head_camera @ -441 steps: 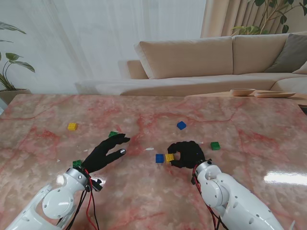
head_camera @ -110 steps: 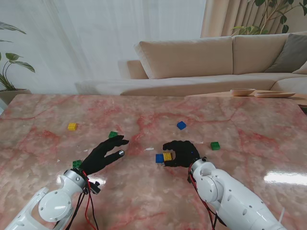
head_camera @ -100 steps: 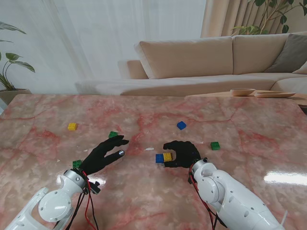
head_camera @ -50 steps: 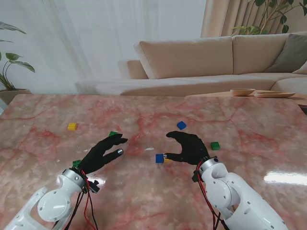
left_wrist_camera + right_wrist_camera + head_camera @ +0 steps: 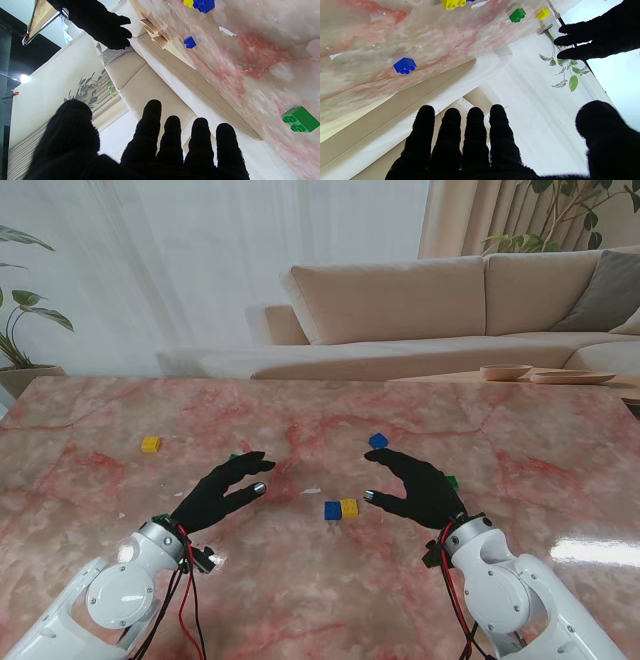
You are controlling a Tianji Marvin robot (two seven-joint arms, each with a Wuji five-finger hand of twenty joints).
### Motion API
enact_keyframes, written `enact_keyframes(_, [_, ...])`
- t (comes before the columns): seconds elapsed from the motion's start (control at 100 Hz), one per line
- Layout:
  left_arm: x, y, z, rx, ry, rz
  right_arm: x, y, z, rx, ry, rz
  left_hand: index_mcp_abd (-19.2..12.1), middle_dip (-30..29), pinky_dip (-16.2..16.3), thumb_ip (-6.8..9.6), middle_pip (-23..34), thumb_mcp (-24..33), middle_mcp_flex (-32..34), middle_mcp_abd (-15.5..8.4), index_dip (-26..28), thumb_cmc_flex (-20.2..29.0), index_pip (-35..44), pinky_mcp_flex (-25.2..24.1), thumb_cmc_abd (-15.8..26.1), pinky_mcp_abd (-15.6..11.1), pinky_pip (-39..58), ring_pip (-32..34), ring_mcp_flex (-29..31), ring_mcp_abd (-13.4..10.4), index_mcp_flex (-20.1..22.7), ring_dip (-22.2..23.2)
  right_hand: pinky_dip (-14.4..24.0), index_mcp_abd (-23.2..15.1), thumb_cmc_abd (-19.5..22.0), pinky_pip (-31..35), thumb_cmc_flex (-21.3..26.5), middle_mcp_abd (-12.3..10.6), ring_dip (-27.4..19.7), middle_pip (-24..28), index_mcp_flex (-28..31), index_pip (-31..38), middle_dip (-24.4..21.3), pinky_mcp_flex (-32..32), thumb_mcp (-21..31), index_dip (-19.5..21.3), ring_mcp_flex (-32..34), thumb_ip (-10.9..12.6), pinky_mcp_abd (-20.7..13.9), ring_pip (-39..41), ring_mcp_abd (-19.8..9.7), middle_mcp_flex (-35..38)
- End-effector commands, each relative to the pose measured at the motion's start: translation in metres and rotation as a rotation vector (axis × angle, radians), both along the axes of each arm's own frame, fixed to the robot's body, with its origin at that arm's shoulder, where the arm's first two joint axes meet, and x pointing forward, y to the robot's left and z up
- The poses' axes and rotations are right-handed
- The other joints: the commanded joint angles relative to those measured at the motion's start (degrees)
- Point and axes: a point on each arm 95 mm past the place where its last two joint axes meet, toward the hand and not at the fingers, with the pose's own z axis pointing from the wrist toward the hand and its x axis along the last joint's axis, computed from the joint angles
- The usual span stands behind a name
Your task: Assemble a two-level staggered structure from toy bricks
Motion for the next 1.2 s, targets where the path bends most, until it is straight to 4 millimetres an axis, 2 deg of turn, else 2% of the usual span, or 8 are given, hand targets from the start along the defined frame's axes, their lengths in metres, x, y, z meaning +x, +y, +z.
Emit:
enact_keyframes(0.0, [-0.001,-0.003,0.001,0.002,0.007,-0.011,-0.005,-0.004,-0.005,0.009,0.022,-0.008,-1.1,-0.5,-0.5,-1.18,-1.3,-1.9,1.1,-1.1,0.3,1.0,-0.5,-0.3,2.4,-1.0,-1.6,-2.2,-0.6,-2.4,-0.1,-0.6,-1.6,0.7,0.9,-1.6,-3.2,0.5,-1.5,-1.1,-0.5,-1.1,-1.0,0.1,-0.5,-0.7,1.2,2.8,-2.3,-1.3,-0.2,0.0])
enact_keyframes(0.39, [0.004,-0.006,0.004,0.014,0.026,-0.026,-0.010,-0.027,-0.009,0.081,0.019,-0.063,-1.1,-0.5,-0.7,-1.14,-1.3,-2.0,0.9,-1.3,0.2,1.2,-0.6,-0.2,2.4,-1.1,-2.1,-2.2,-0.7,-2.5,-0.3,-0.7,-3.5,0.3,1.0,-2.1,-2.8,0.9,-1.9,-0.7,-0.1,-0.3,-1.4,0.0,-1.1,-1.0,1.0,2.7,-2.3,-1.2,-0.4,-0.1])
enact_keyframes(0.79, [0.011,-0.013,0.004,0.011,0.025,-0.027,0.001,-0.050,-0.011,0.049,0.032,-0.136,-1.1,-0.5,-0.7,-1.11,-1.2,-2.0,0.9,-1.3,0.2,1.3,-0.5,-0.2,2.3,-1.2,-2.1,-2.2,-0.8,-2.6,-0.3,-0.7,-3.9,-0.3,0.0,-1.1,-0.8,-0.2,-1.4,0.0,-0.1,0.6,-0.8,-0.6,-1.8,-0.8,1.3,2.3,-1.7,-0.6,-0.8,0.1])
enact_keyframes(1.01, [0.012,-0.012,0.002,0.005,0.023,-0.019,0.013,-0.069,-0.012,-0.026,0.073,-0.195,-1.0,-0.5,-0.7,-1.11,-1.2,-1.9,0.9,-1.2,0.3,1.3,-0.5,-0.2,2.2,-1.2,-2.1,-2.2,-0.7,-2.6,-0.3,-0.6,-1.5,-0.1,-1.6,1.9,1.0,-1.0,1.1,0.4,-1.1,1.2,1.4,-2.3,-2.4,-0.3,1.2,1.9,0.9,0.6,-0.6,-0.6])
enact_keyframes(1.19, [0.013,-0.010,-0.001,0.003,0.028,-0.011,0.024,-0.086,-0.014,-0.107,0.122,-0.257,-1.0,-0.5,-0.7,-1.11,-1.2,-1.9,1.0,-1.2,0.3,1.3,-0.5,-0.2,2.2,-1.2,-2.2,-2.2,-0.7,-2.6,-0.2,-0.6,0.4,0.3,-2.3,3.3,1.8,-1.2,2.7,1.0,-1.4,1.4,2.7,-2.5,-2.4,0.1,2.3,1.8,1.2,1.6,-0.6,-0.4])
